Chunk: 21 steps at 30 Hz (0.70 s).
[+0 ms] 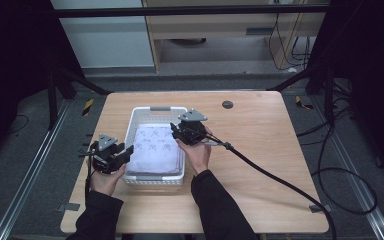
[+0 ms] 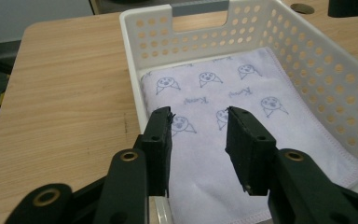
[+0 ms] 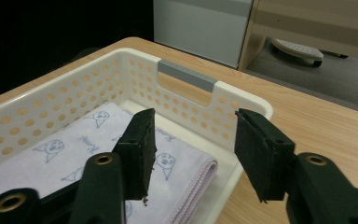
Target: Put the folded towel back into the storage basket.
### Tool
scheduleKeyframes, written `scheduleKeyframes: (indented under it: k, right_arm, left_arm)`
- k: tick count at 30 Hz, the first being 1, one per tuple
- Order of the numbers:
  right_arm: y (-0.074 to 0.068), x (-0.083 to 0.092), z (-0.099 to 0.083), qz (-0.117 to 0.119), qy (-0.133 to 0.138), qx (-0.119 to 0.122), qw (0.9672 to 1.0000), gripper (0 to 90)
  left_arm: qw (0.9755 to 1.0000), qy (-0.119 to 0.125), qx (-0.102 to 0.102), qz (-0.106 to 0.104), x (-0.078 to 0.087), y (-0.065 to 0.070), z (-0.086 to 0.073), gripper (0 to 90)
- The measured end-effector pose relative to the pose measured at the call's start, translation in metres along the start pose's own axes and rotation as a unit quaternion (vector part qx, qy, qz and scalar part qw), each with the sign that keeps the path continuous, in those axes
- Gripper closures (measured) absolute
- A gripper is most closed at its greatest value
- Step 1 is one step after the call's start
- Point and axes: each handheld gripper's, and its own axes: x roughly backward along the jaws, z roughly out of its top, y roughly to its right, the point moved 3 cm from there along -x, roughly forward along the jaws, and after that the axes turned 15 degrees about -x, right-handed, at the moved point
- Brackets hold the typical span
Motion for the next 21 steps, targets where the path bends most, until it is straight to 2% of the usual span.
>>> scheduleKeyframes:
  k: [5, 8, 13, 14, 15, 21]
  right_arm:
    - [0.013, 0.018, 0.005, 0.006, 0.004, -0.016, 0.9998, 38.0]
    - [0.023, 0.031, 0.007, 0.010, 0.001, -0.019, 0.9998, 31.7]
    - [0.042, 0.055, 0.007, 0.011, 0.002, -0.017, 0.9998, 27.2]
    - [0.042, 0.055, 0.007, 0.011, 0.002, -0.017, 0.9998, 27.2]
    - [0.052, 0.066, 0.006, 0.010, -0.002, -0.017, 0.9998, 24.8]
    - [0.079, 0.096, -0.004, -0.002, -0.010, -0.016, 0.9998, 21.4]
  left_arm:
    - [0.9999, 0.011, -0.002, -0.007, 0.005, 0.002, 0.002, 52.9]
    - [0.9999, 0.014, -0.004, -0.007, 0.007, 0.003, 0.003, 48.2]
    - [0.9998, 0.012, -0.003, -0.018, 0.009, 0.001, 0.001, 41.8]
    - [0.9998, 0.012, -0.003, -0.018, 0.009, 0.001, 0.001, 40.5]
    - [0.9998, 0.012, -0.002, -0.019, 0.010, 0.000, 0.001, 39.8]
    - [0.9998, 0.009, -0.002, -0.019, 0.012, -0.003, -0.003, 35.8]
